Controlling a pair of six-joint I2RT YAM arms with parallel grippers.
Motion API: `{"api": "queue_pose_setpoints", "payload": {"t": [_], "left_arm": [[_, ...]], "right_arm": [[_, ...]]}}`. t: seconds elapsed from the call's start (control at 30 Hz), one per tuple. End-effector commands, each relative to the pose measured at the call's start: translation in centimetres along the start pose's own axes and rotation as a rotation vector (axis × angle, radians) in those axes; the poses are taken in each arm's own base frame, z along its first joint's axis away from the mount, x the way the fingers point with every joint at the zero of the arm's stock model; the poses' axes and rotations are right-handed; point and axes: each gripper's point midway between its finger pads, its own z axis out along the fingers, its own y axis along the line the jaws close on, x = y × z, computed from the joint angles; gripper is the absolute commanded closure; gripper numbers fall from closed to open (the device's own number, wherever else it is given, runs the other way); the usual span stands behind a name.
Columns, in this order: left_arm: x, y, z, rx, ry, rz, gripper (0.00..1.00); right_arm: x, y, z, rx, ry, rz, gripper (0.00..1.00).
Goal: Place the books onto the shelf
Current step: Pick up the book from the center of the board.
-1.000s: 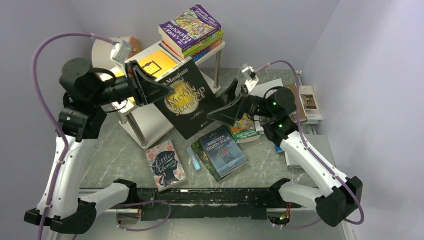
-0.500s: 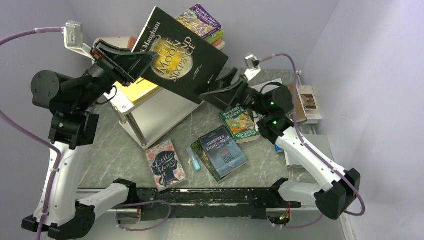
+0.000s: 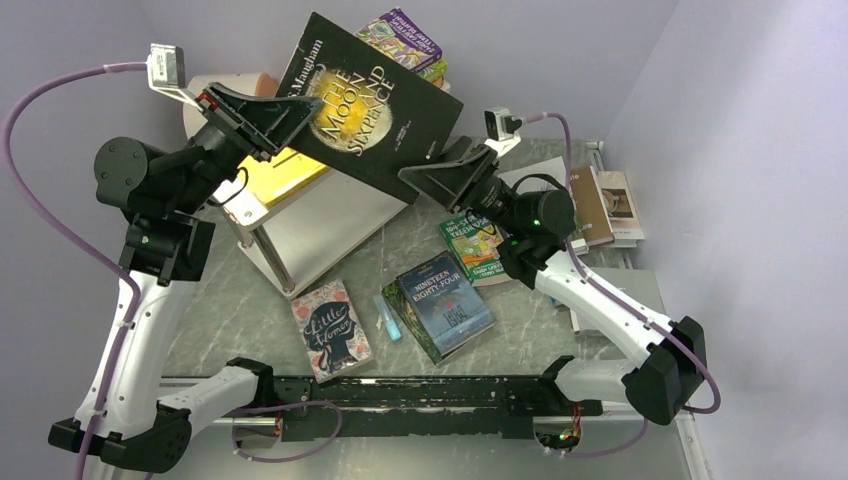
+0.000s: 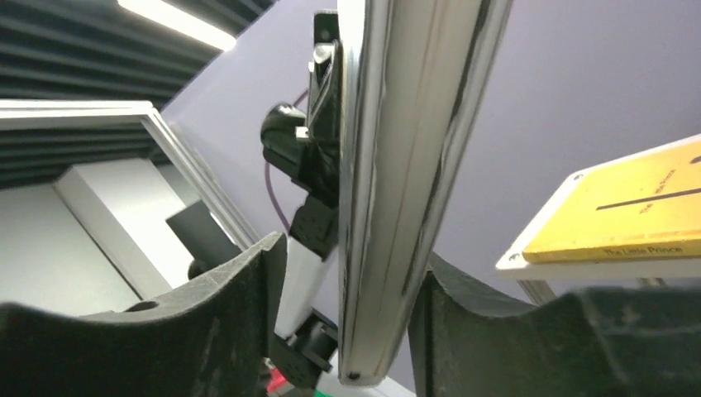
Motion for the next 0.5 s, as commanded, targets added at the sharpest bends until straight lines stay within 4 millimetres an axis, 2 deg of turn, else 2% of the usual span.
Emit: {"api": "queue_pose_setpoints", "payload": {"t": [0.0,0.07,0.1,0.17,0.33,0.47], "left_arm": [[-1.4,-3.3,-0.9,0.094,-0.064,0.012,0.95],[0.3,-3.3,-1.0,0.117,0.031,0.023,0.92],[1.0,-3.1,-1.0,0.123,0.076,0.018,0.84],[2.7,-3.3,-1.3,0.171,0.162,0.014,0.67],[5.4,-3.5,-2.8,0.234,0.303,0.082,0.36],[6.4,-2.1,-3.0,0.198,0.377,0.131,0.29]], "right_arm": [[-2.7,1.5,0.2,-0.038,-0.118,0.011,0.57],[-2.9,1.1,0.1,-0.006,-0.125,-0.023,0.73],[-2.9,0.6,0.1,0.022,-0.118,-0.032,0.84],[-3.2,0.1,-0.2,0.051,-0.11,-0.05,0.98],[-3.5,-0.1,-1.7,0.042,-0.054,-0.101,1.0],[-3.2,0.7,-2.9,-0.01,0.019,-0.114,1.0]]}}
